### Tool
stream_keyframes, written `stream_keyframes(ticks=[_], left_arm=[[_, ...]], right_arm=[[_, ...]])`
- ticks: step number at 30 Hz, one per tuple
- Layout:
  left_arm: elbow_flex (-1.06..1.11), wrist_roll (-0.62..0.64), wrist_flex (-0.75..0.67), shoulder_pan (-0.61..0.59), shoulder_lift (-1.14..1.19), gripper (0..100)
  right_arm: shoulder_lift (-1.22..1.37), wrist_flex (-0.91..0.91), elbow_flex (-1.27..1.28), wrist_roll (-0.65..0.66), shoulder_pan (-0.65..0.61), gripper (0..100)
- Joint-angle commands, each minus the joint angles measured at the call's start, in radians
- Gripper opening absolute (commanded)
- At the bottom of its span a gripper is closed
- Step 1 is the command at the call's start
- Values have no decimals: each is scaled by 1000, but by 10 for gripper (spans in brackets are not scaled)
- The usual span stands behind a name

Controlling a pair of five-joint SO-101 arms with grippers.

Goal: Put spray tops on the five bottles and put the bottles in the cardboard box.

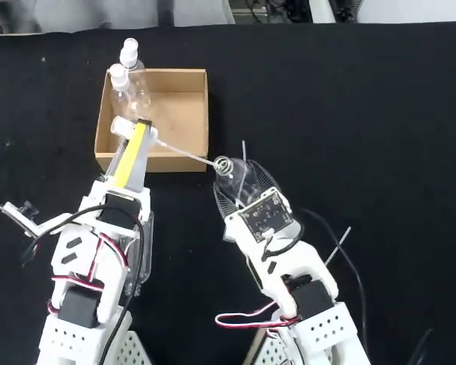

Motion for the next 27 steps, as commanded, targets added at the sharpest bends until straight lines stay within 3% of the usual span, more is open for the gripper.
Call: stream_keyframes(ticks=[1, 11, 27], left_arm=[[-10, -14, 5, 7, -6, 29], [50, -123, -2, 128, -8, 29], [88, -167, -2, 176, -6, 29]], right_arm=[[-16, -26, -10, 5, -14, 70], [-16, -25, -5, 11, -61, 70], [-16, -25, -1, 11, -64, 70]])
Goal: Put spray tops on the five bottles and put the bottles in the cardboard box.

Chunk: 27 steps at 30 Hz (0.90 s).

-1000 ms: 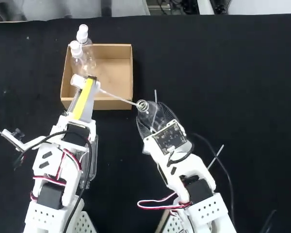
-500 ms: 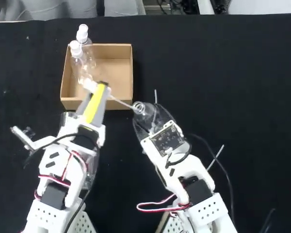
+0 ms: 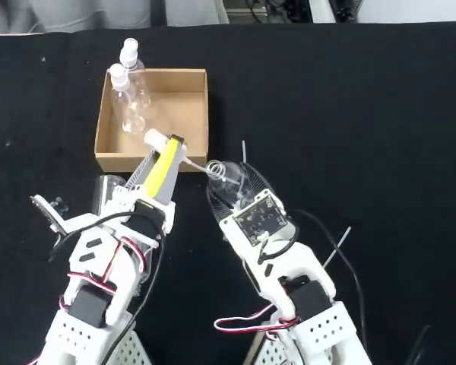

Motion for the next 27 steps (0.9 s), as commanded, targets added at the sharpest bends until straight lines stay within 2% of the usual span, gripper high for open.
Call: stream_keyframes(ticks=[1, 4, 27], left_arm=[[2, -68, 0, 58, -3, 29], [4, -115, 2, 74, -3, 29], [4, -120, 6, 71, -3, 48]], right_arm=[[-16, -25, -1, 8, -20, 70], [-16, -17, -1, 8, -20, 70], [-16, -3, -1, 9, -21, 70]])
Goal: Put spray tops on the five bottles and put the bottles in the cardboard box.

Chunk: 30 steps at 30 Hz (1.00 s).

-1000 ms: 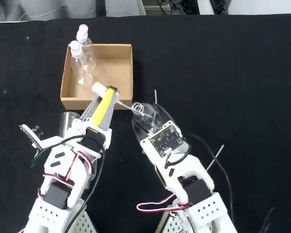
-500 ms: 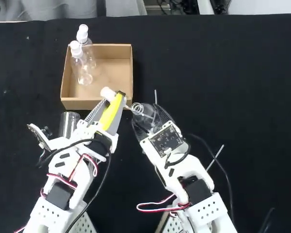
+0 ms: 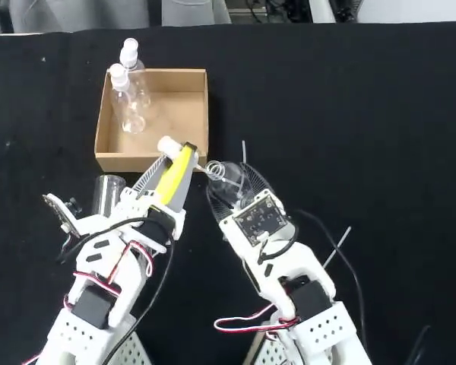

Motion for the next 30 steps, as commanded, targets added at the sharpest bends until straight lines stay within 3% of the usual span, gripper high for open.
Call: stream_keyframes(ticks=[1, 6, 12, 21, 30], left_arm=[[-12, -9, 6, 12, -6, 75], [-18, -9, 40, 13, -3, 216], [-68, -9, 141, 21, -6, 209], [-68, -3, 141, 13, -9, 209], [-81, 0, 141, 13, -9, 209]], right_arm=[[-16, 6, -2, 8, -23, 70], [-16, 17, -2, 8, -23, 70], [-16, 17, -1, 8, -23, 70], [-16, 34, -1, 8, -23, 70], [-16, 95, -1, 8, -107, 70]])
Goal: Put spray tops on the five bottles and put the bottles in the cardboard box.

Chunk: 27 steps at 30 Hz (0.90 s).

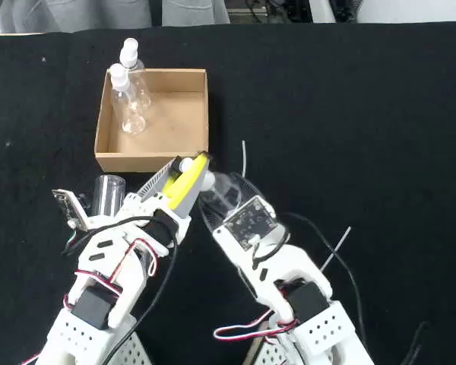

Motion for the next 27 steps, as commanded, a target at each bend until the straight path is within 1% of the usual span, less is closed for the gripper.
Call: stream_keyframes(ticks=[1, 4, 9, 11, 16, 19, 25, 27], left_arm=[[-71, 11, 2, 7, -9, 209], [-68, 43, 3, 16, -9, 209], [-81, 46, 2, 2, -9, 209], [-94, 51, 3, -24, -9, 209], [-108, 124, 2, -94, -9, 209], [-114, 126, 2, -116, -9, 209], [-114, 121, 2, -117, -9, 209], [-114, 126, 2, -147, -9, 209]], right_arm=[[-16, 12, -1, 9, -37, 70], [-16, 12, -1, 9, -34, 70], [-16, 9, -1, 9, -31, 70], [-16, 8, -1, 9, -31, 70], [-16, 5, -2, 2, -31, 70], [-16, 5, -5, 2, -25, 70], [-16, 3, -15, 2, -9, 70], [-16, 3, -22, -3, -9, 70]])
